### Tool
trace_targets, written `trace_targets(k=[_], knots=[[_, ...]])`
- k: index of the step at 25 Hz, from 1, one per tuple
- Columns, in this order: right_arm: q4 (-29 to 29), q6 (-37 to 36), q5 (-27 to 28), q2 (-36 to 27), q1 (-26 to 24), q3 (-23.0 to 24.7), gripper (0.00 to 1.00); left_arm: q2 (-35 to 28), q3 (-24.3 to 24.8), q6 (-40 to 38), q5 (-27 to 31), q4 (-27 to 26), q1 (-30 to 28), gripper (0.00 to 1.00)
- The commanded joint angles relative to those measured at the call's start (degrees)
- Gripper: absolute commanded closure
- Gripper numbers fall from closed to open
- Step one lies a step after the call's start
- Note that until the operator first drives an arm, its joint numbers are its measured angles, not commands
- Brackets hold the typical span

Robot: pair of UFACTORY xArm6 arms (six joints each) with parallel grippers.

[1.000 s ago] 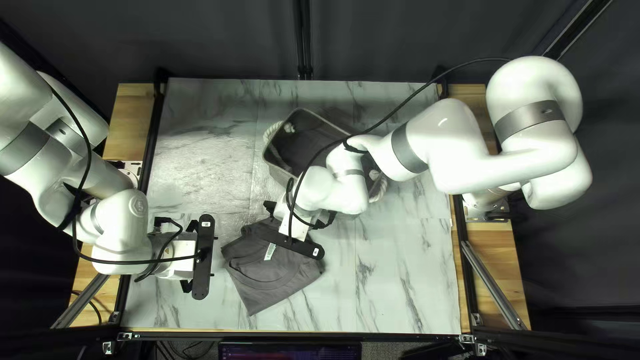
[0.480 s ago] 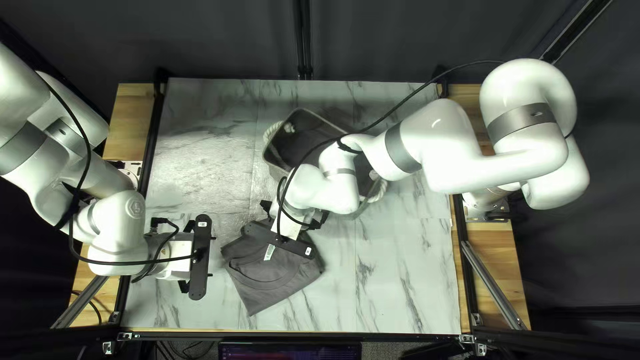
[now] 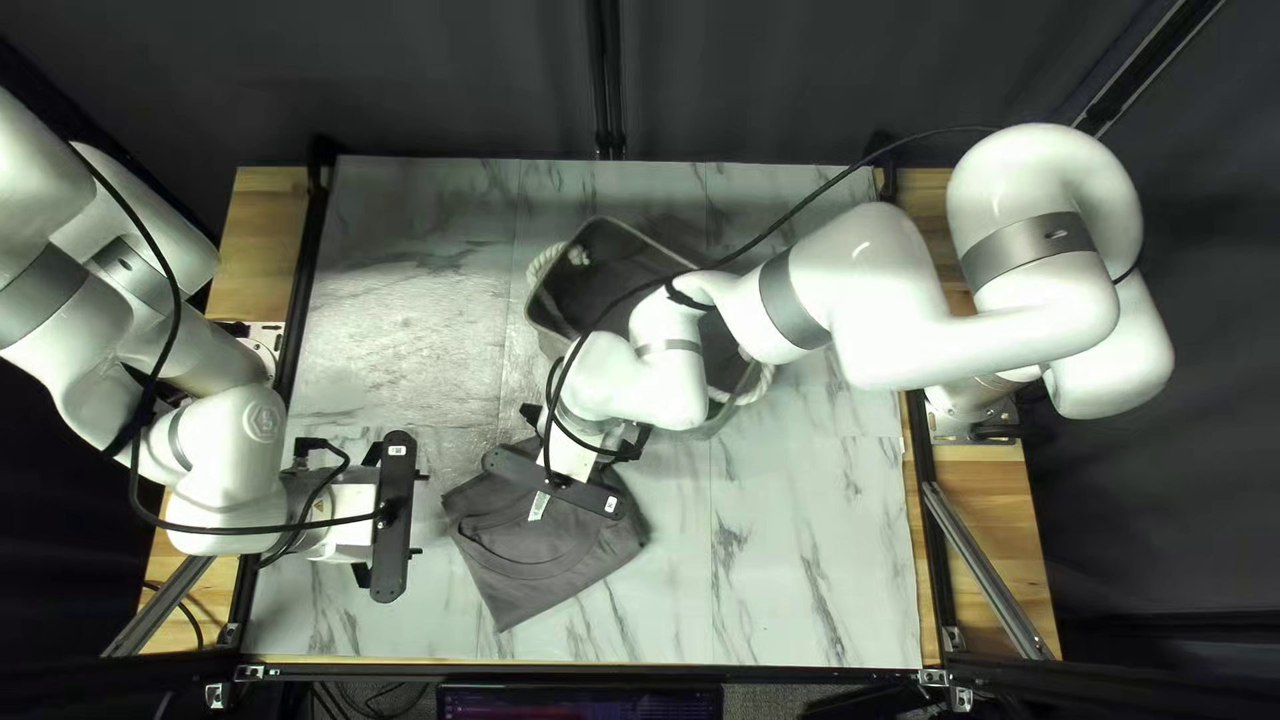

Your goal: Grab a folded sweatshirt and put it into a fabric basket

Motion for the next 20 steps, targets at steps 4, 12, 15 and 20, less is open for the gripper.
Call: trace_targets(k=[4,12,15,20], knots=[[0.62,-0.88,1.92,0.75,-0.07,-1.55,1.0,-0.44,0.25,-1.33,0.44,0.95,-0.51,0.0],[-1.55,1.48,4.58,-2.23,1.29,-1.29,1.0,-1.13,0.72,-2.13,0.89,1.28,-0.91,0.0],[-2.98,3.05,5.79,-3.18,2.06,-1.33,1.0,-1.48,0.95,-2.15,1.01,1.09,-0.93,0.0],[-4.56,4.81,5.91,-4.22,2.73,-0.21,1.0,-1.63,1.01,-1.43,0.59,0.68,-0.31,0.0]])
